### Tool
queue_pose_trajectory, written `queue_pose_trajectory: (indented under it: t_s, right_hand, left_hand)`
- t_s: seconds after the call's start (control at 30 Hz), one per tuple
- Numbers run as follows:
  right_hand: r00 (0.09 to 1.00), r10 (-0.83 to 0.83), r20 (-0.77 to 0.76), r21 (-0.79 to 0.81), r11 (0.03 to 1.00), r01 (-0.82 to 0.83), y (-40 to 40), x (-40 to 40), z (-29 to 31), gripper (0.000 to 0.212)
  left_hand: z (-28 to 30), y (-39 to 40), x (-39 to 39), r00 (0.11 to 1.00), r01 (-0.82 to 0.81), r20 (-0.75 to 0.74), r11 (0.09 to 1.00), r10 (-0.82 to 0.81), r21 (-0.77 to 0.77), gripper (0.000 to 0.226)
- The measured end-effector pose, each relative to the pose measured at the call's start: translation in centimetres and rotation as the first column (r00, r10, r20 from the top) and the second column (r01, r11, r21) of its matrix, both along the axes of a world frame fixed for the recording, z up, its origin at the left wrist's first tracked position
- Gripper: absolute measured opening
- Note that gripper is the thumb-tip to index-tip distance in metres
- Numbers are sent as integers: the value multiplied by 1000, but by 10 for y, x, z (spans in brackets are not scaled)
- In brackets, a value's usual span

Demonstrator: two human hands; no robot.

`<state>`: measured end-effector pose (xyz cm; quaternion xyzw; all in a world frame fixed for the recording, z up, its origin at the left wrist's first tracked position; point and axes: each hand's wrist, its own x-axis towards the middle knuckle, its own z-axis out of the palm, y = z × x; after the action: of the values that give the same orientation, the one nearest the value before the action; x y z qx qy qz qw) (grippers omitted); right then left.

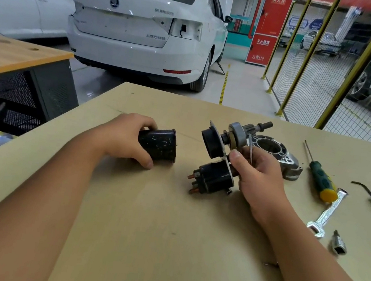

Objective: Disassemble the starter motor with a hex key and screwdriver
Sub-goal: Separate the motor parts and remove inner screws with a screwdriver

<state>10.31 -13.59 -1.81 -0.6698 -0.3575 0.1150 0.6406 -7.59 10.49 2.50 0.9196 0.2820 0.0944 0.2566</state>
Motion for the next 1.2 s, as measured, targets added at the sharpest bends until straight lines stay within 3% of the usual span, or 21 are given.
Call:
queue_pose_trajectory:
  t_s: [0.23, 0.53, 0.9, 1.2]
  right_hand:
    - [1000, -8, 23, -5, 1000, 8, 0, 3, -2, 19]
    - [999, -8, 36, 5, 1000, 7, 1, 3, -3, 16]
    - [1000, -21, 6, 18, 1000, 21, 2, 1, -2, 19]
    - [999, -32, -9, 27, 999, 33, 3, 0, -2, 18]
  left_hand:
    - [-4, 14, -8, 993, 30, 115, 985, -10, -172, 75]
    - [-3, 16, -16, 963, 92, 268, 954, -12, -286, 72]
    - [1, 10, -12, 898, 86, 438, 963, 35, -254, 82]
    - [0, -17, 8, 818, 175, 576, 949, 8, -262, 84]
